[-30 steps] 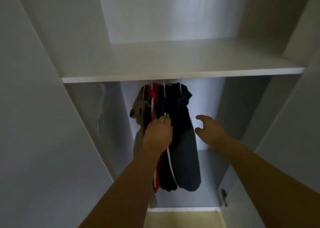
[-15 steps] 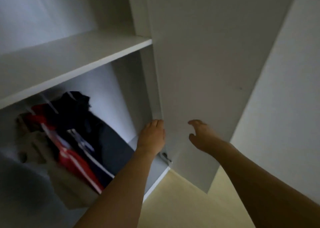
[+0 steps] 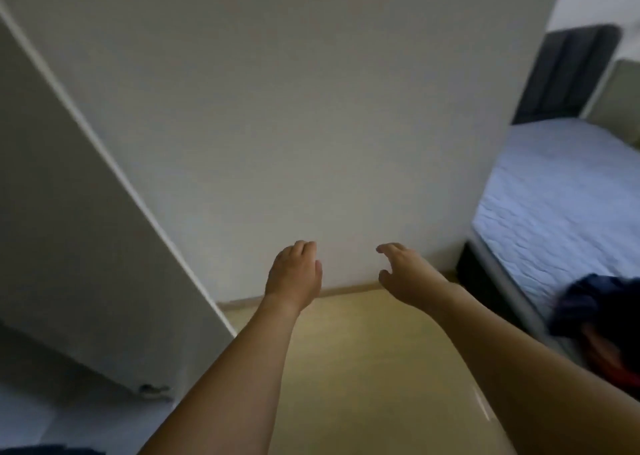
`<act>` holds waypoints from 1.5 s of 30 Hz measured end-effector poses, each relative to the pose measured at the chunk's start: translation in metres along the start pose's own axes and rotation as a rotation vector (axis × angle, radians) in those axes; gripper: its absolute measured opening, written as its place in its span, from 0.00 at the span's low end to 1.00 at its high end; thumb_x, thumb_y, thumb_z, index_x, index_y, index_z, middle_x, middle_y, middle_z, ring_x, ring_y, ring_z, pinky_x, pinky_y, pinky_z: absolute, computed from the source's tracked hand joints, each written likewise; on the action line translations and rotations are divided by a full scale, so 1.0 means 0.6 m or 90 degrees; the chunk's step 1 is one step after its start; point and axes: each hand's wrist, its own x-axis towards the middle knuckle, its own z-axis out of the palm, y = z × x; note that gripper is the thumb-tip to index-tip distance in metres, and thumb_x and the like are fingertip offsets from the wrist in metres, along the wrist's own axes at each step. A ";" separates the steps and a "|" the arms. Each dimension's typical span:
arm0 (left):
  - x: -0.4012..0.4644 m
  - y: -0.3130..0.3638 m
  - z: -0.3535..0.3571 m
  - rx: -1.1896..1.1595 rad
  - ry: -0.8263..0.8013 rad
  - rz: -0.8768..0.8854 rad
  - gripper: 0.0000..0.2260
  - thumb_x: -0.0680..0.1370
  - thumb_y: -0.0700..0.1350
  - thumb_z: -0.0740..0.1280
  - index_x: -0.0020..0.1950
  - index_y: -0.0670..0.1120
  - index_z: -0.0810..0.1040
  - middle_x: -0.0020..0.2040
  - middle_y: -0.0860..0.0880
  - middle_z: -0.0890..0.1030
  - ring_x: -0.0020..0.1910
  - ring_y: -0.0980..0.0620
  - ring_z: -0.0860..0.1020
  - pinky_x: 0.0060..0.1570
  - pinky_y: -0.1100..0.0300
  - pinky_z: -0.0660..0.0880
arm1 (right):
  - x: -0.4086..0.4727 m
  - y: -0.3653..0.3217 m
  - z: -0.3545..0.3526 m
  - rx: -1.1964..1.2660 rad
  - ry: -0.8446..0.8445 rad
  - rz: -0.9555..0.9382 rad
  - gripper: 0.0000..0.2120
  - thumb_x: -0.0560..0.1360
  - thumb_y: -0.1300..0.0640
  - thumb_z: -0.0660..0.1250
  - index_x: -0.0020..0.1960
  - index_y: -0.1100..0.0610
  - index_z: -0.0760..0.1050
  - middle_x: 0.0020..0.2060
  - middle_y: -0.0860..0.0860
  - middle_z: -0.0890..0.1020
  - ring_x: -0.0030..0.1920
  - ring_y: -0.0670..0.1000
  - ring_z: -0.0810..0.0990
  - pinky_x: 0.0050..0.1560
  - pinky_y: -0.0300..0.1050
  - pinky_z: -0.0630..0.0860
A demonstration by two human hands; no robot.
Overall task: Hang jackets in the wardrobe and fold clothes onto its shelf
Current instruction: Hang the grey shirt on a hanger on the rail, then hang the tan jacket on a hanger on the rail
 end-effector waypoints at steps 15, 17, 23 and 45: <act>0.134 0.908 0.227 -0.008 -0.129 0.414 0.19 0.81 0.49 0.59 0.70 0.44 0.69 0.67 0.43 0.73 0.65 0.44 0.72 0.64 0.54 0.66 | -0.389 0.756 -0.289 0.133 0.184 0.409 0.25 0.75 0.57 0.63 0.72 0.58 0.65 0.69 0.57 0.69 0.68 0.58 0.68 0.66 0.48 0.67; 0.155 1.009 0.262 -0.045 -0.157 0.416 0.19 0.81 0.49 0.58 0.70 0.44 0.70 0.66 0.43 0.73 0.64 0.44 0.72 0.64 0.53 0.66 | -0.425 0.844 -0.317 0.153 0.187 0.443 0.28 0.76 0.56 0.63 0.74 0.57 0.63 0.71 0.56 0.67 0.70 0.57 0.67 0.67 0.48 0.66; 0.227 1.357 0.363 -0.150 -0.188 0.474 0.17 0.80 0.47 0.60 0.66 0.42 0.72 0.63 0.41 0.75 0.61 0.40 0.73 0.61 0.50 0.68 | -0.477 1.129 -0.447 0.144 0.234 0.517 0.25 0.75 0.57 0.62 0.71 0.56 0.66 0.68 0.55 0.71 0.68 0.56 0.69 0.62 0.46 0.67; 0.440 2.290 0.611 -0.089 -0.352 0.462 0.18 0.80 0.47 0.57 0.68 0.45 0.69 0.67 0.44 0.71 0.64 0.43 0.71 0.64 0.51 0.67 | -0.568 2.058 -0.848 0.167 0.167 0.564 0.18 0.75 0.59 0.59 0.65 0.54 0.72 0.63 0.53 0.75 0.60 0.55 0.75 0.58 0.46 0.73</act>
